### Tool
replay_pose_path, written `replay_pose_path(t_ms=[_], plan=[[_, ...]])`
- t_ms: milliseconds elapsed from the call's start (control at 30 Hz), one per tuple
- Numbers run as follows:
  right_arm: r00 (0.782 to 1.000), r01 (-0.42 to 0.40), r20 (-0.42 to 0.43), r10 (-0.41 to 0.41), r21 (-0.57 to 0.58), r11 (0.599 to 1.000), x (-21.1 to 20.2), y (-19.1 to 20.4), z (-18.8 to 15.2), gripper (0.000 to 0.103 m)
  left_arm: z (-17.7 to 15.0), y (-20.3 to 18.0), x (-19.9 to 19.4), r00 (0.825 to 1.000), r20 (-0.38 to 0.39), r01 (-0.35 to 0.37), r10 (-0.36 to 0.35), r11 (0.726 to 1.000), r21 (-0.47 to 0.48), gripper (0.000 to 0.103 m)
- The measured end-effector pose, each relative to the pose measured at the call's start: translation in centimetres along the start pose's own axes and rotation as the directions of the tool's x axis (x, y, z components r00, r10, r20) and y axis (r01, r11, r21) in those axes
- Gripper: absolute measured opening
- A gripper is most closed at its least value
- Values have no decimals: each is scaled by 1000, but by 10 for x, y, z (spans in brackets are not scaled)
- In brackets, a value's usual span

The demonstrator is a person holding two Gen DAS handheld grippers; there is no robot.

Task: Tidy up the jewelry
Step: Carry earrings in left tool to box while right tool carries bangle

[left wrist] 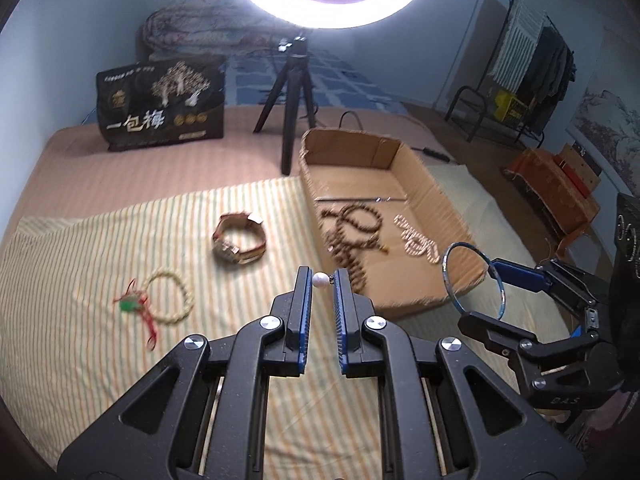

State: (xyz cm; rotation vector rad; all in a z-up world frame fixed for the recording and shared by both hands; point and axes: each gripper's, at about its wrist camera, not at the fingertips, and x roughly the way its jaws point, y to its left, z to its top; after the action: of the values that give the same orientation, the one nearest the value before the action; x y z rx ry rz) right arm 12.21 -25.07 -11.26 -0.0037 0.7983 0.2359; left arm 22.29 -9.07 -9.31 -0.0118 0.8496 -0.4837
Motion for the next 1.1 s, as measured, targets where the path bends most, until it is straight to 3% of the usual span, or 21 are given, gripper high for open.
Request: replay_pose_path(t_ms=[467,1100], plan=[[998,56,9,-57,90,994,14,-59,33,69,29,-30,35,1000,9,30,-30,1000,6,9],[998,63,-21,-61,164,984,61,-89,60,69,27,-39,74,998,-51,32,-32,999,15,9]])
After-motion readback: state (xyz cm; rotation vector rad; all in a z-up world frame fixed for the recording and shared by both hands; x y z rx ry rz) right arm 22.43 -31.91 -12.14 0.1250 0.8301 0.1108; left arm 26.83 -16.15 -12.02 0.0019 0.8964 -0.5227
